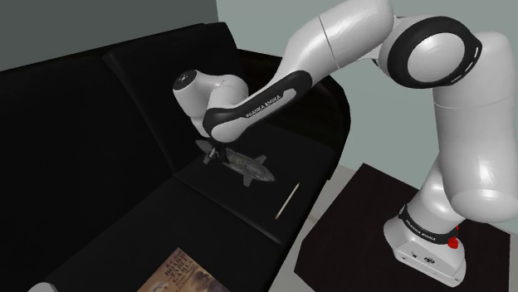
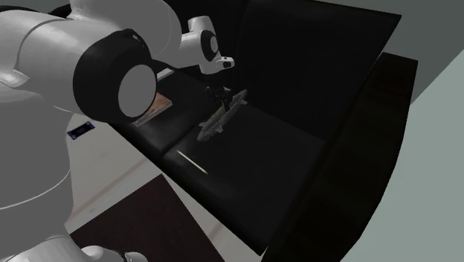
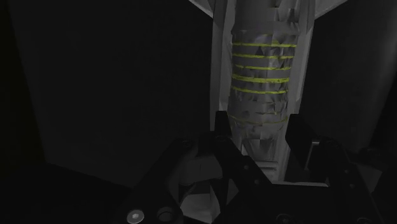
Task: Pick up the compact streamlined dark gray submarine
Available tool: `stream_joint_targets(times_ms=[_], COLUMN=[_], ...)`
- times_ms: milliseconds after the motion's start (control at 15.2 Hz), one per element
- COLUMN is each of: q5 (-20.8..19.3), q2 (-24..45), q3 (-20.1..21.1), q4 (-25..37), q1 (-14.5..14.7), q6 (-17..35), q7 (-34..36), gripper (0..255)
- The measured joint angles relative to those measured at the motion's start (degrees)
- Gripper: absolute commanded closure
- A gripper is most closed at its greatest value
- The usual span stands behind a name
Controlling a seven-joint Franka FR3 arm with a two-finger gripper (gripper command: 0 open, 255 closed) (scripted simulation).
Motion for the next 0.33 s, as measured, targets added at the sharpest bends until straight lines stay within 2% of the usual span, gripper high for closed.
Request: stream_joint_targets(times_ms=[330], q5=[0.79], q2=[-1.68], q3=[0.33], q4=[0.99], q1=[-0.19], q6=[-2.41], q7=[-1.05], gripper=[255])
